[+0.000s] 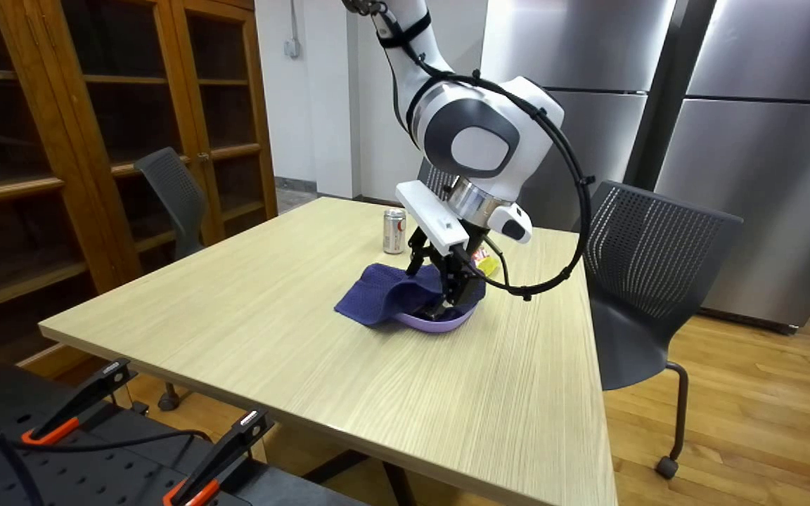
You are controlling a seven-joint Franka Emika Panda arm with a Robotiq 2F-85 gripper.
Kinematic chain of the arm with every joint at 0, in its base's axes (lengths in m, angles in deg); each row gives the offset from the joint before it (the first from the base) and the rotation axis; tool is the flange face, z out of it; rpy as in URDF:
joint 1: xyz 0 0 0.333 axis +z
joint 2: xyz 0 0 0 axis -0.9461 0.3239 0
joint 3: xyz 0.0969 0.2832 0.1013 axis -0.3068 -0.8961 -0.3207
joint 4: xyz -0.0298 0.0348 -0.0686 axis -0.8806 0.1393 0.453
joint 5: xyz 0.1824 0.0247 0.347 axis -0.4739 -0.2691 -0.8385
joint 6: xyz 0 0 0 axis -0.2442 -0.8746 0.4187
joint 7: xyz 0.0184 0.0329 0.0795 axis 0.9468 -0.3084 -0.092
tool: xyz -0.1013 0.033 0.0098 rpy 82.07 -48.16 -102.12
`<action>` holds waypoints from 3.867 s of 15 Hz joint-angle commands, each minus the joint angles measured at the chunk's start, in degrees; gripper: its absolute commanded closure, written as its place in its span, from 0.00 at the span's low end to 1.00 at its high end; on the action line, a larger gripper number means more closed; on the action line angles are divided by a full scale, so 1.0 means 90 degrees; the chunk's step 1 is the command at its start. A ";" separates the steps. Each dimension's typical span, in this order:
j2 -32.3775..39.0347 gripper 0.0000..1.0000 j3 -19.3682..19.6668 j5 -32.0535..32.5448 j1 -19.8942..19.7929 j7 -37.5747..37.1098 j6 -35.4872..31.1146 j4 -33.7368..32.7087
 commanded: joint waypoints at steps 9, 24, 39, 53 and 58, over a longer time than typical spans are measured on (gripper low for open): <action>-0.0169 0.00 -0.0151 -0.0876 -0.0164 0.0504 -0.0148 0.0144; -0.0234 1.00 -0.0136 -0.1057 -0.0158 0.0752 -0.0190 0.0199; -0.0863 1.00 -0.0019 -0.0994 -0.0123 0.0976 -0.0334 0.0598; -0.2123 1.00 0.0677 -0.0884 -0.0082 0.0903 -0.0934 0.1775; -0.2529 1.00 0.0913 -0.0784 -0.0054 0.0835 -0.1236 0.2237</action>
